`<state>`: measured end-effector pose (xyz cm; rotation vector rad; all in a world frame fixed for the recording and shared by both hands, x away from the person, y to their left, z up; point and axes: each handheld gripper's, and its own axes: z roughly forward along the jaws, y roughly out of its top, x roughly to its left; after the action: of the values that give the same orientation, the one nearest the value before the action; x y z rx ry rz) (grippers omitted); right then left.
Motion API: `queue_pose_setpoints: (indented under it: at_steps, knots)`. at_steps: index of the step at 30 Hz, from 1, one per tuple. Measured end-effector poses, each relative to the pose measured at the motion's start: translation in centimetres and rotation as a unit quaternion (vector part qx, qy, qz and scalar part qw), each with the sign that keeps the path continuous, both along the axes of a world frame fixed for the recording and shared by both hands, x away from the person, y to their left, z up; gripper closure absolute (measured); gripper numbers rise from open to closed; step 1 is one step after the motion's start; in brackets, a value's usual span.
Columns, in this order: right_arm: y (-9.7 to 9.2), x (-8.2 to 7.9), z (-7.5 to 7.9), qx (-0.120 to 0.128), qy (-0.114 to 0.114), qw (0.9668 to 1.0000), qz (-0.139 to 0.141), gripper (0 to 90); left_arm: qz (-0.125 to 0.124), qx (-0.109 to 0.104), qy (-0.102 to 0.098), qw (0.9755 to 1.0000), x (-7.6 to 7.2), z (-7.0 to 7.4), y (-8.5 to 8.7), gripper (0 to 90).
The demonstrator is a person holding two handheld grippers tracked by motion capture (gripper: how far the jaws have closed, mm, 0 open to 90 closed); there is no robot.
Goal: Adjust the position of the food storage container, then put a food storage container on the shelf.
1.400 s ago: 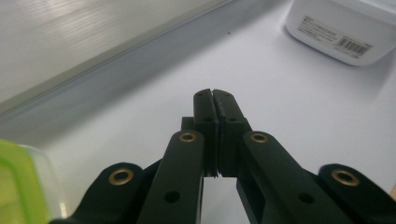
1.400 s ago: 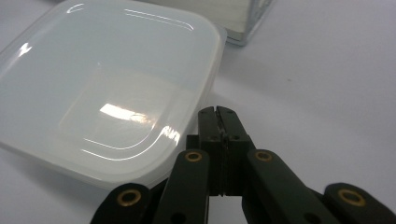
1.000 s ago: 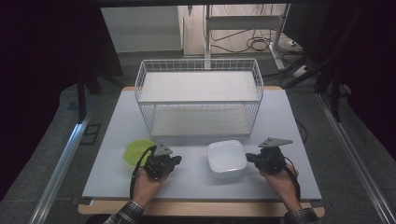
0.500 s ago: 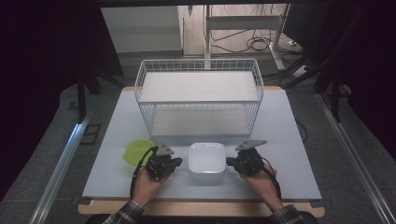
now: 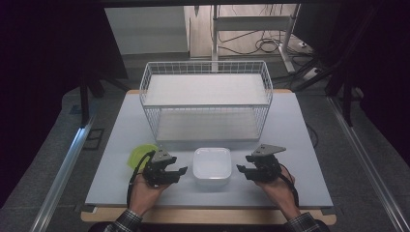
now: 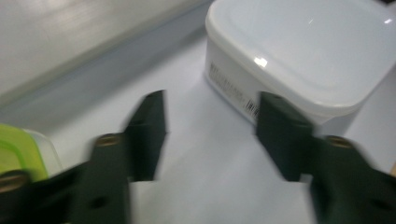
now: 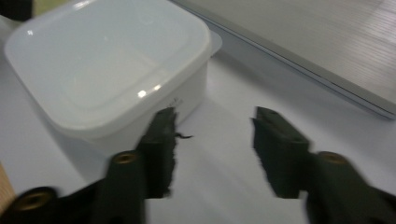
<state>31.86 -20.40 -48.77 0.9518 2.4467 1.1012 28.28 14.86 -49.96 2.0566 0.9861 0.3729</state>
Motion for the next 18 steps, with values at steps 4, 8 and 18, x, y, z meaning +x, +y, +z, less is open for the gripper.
queue_pose_setpoints:
  at_steps: [4,8,18]
  knots:
    - [-0.73,-0.19,-0.40,-0.007,0.001,1.0000,0.005,25.6,-0.002,0.006,-0.001,1.0000,-0.24,-0.28,0.01,15.8]
    - [-0.88,-0.18,-0.29,0.001,-0.004,1.0000,0.002,21.6,-0.009,0.004,-0.006,0.9999,-0.31,-0.20,-0.08,10.7]
    - [-0.73,-0.20,-0.26,0.005,-0.006,0.9999,0.007,15.8,-0.015,-0.008,-0.024,0.9996,-0.12,-0.59,0.11,5.8]
